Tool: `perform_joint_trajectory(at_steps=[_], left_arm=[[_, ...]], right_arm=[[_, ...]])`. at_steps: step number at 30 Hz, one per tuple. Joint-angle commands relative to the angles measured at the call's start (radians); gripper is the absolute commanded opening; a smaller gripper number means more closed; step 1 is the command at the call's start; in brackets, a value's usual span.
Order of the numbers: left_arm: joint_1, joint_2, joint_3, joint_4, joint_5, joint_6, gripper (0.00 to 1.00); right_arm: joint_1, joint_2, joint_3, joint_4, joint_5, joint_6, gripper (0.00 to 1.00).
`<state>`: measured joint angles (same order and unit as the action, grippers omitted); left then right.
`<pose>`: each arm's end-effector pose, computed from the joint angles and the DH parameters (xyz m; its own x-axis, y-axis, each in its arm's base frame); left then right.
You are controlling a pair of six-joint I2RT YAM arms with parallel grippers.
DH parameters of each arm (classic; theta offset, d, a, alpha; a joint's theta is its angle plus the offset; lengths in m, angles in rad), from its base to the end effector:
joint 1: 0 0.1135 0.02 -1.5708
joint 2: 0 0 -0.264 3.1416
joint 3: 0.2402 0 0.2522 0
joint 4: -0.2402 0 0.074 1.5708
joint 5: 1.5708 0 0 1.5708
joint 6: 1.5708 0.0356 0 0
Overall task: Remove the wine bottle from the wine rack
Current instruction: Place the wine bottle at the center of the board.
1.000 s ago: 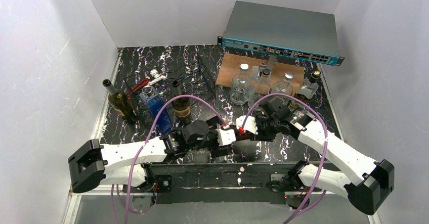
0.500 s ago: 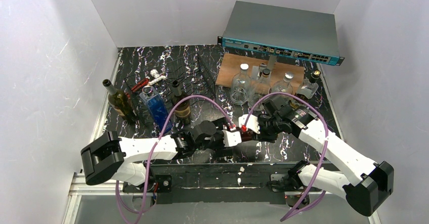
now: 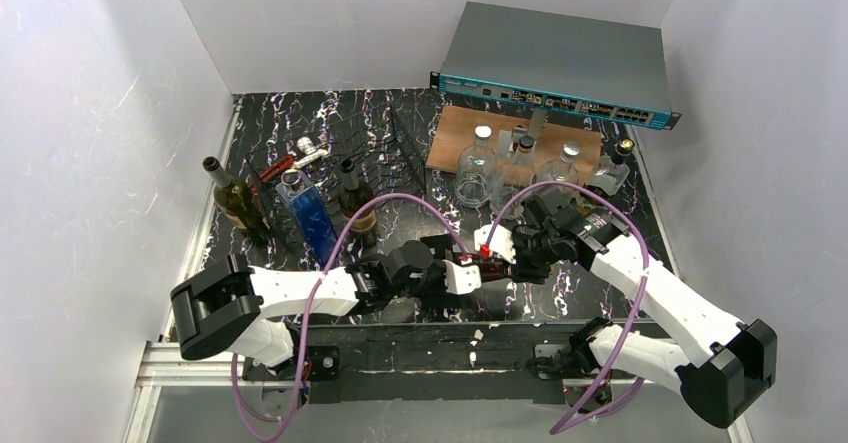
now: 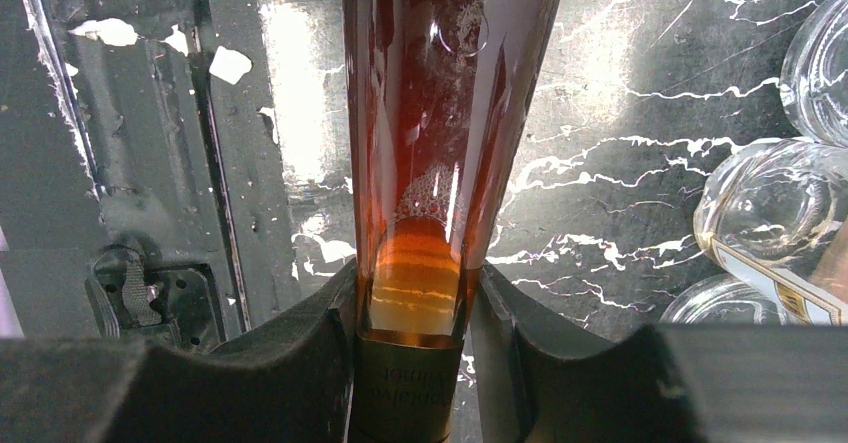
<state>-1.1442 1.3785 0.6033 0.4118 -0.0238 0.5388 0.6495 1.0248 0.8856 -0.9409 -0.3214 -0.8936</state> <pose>0.1203 -0.2627 0.2051 0.3360 0.5004 -0.7979 0.8487 0.2064 0.4869 0.1402 0.1206 0.2695 0.0994 -0.8530 -0.5124 -0.9813 0.0014 -0.1927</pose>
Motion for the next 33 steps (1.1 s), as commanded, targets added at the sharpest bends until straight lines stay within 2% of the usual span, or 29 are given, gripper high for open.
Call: perform_joint_trajectory(at_steps=[1, 17, 22, 27, 30, 33], left_arm=[[-0.005, 0.033, 0.028, 0.027, -0.031, 0.043, 0.98], [-0.005, 0.107, 0.057, 0.059, -0.057, 0.046, 0.98], [-0.005, 0.11, 0.058, 0.061, -0.076, 0.017, 0.87], [-0.005, 0.112, 0.067, 0.06, -0.074, -0.007, 0.68], [-0.005, 0.112, 0.068, 0.059, -0.071, -0.018, 0.33], [-0.005, 0.111, 0.069, 0.059, -0.067, -0.028, 0.14]], right_arm=[[-0.012, -0.016, 0.034, 0.104, -0.159, -0.021, 0.01], [-0.042, 0.006, 0.026, 0.113, -0.209, -0.016, 0.01], [-0.047, 0.007, 0.023, 0.118, -0.216, -0.015, 0.01], [-0.054, 0.008, 0.023, 0.116, -0.222, -0.014, 0.01], [-0.057, 0.007, 0.021, 0.118, -0.222, -0.012, 0.01], [-0.062, 0.01, 0.02, 0.126, -0.219, -0.002, 0.01]])
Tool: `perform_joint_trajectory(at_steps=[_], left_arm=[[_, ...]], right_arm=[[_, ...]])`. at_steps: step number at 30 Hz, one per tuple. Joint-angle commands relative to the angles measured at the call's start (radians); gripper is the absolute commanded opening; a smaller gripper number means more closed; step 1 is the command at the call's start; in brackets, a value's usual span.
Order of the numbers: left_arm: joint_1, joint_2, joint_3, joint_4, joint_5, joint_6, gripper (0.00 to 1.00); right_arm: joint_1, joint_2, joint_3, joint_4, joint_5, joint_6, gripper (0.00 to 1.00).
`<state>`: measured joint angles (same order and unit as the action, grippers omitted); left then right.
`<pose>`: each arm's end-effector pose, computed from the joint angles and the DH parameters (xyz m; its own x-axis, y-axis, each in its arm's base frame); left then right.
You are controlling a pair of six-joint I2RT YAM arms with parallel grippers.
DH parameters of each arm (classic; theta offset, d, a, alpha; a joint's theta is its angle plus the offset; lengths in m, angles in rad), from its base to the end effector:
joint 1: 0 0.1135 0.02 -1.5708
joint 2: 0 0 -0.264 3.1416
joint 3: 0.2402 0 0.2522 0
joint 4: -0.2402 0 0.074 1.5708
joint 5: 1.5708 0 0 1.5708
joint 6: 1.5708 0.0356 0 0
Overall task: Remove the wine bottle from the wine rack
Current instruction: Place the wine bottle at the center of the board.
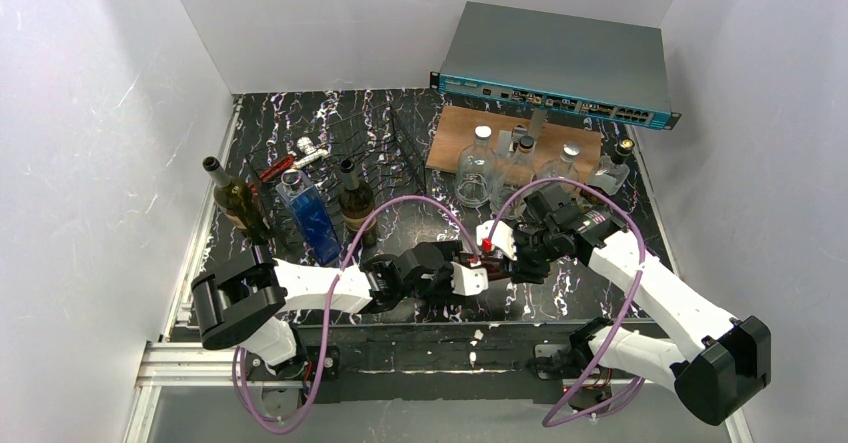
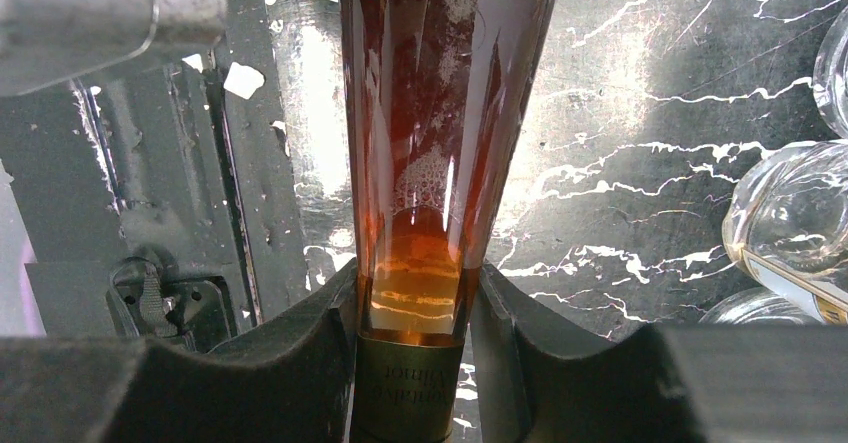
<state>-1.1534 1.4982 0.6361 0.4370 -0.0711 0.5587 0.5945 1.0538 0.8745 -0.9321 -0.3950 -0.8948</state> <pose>0.1262 -0.2783 0.1847 0.3277 0.5654 -0.7569 0.8396 0.1932 0.5078 0.1486 0.1170 0.2626 0.0489 -0.8360 -0.5465 -0.9911 0.0270 -0.1301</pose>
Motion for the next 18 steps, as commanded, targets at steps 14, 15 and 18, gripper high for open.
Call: perform_joint_trajectory(at_steps=[14, 15, 18], left_arm=[[0.004, -0.095, -0.025, 0.067, -0.038, -0.126, 0.0], [0.004, -0.105, -0.038, 0.075, -0.048, -0.141, 0.0], [0.004, -0.142, -0.08, 0.103, -0.069, -0.179, 0.0]], right_arm=[[-0.065, 0.01, 0.035, 0.119, -0.247, 0.044, 0.84], [-0.083, 0.018, 0.061, 0.091, -0.284, 0.038, 0.89], [-0.156, 0.032, 0.122, 0.053, -0.371, 0.05, 0.91]])
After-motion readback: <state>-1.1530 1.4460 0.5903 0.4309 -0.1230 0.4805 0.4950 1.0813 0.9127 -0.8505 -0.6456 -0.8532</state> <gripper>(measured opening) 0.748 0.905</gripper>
